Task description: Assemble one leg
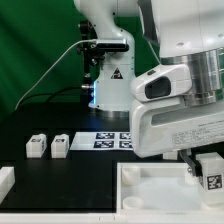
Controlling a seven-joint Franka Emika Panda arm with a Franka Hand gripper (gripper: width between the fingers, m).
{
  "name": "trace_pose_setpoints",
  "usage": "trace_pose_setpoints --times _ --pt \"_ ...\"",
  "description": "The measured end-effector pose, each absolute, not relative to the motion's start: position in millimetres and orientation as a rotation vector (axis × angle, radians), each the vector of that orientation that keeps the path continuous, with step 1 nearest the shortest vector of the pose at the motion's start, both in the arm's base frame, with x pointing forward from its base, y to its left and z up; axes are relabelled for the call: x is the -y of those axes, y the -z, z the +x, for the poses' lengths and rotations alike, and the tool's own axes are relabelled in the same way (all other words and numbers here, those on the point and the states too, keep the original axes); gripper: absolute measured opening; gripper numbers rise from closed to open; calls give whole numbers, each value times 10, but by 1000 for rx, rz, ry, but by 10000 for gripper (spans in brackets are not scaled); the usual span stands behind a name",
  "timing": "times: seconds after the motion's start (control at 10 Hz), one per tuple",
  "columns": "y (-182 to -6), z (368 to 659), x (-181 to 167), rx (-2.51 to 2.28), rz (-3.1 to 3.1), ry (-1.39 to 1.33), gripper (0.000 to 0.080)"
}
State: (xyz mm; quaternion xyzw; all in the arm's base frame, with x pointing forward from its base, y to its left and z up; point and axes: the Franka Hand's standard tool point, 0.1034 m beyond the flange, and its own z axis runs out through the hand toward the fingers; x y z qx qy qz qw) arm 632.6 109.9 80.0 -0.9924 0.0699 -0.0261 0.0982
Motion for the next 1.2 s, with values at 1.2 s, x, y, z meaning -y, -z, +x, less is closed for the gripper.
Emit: trace_pose_setpoints --times 1.2 --pt "-723 6276 -1255 -1381 -2609 -164 609"
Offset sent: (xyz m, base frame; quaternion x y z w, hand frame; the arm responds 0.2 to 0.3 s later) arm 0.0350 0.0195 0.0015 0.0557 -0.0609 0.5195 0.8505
